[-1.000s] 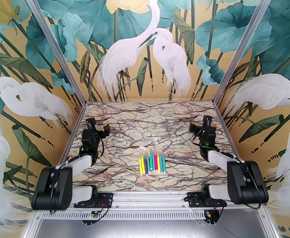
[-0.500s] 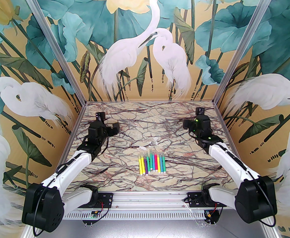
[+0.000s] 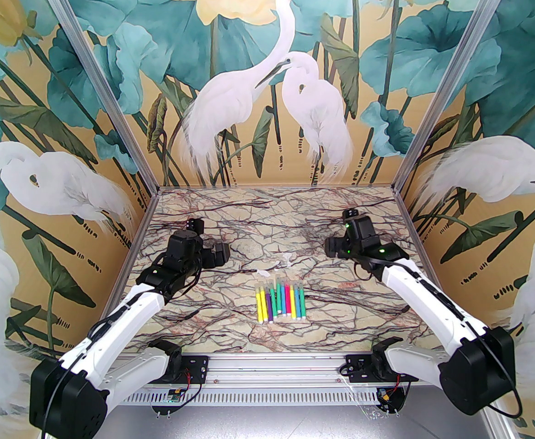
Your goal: Open the pen caps
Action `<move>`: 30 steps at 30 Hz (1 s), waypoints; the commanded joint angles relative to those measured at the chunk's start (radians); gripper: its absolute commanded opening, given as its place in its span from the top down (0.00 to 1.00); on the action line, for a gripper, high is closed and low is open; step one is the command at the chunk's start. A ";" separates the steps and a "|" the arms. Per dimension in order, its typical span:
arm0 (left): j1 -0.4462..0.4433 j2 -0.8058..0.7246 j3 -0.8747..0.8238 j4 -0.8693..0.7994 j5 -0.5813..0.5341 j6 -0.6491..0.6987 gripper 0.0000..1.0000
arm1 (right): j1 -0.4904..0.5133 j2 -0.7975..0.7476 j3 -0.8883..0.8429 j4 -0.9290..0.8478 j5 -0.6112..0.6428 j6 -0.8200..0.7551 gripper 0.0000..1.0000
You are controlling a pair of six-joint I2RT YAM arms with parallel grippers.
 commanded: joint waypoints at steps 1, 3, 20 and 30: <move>-0.010 -0.033 -0.014 -0.051 0.065 -0.056 0.01 | 0.039 -0.028 0.026 -0.105 -0.047 0.055 0.11; -0.010 -0.040 -0.033 -0.038 0.074 -0.066 0.00 | 0.062 -0.031 0.011 -0.117 -0.077 0.080 0.13; -0.010 -0.066 -0.097 0.006 0.096 -0.103 0.01 | 0.275 0.065 -0.089 -0.106 -0.185 0.254 0.30; -0.010 -0.095 -0.142 0.043 0.066 -0.126 0.01 | 0.334 0.198 -0.117 -0.010 -0.202 0.304 0.46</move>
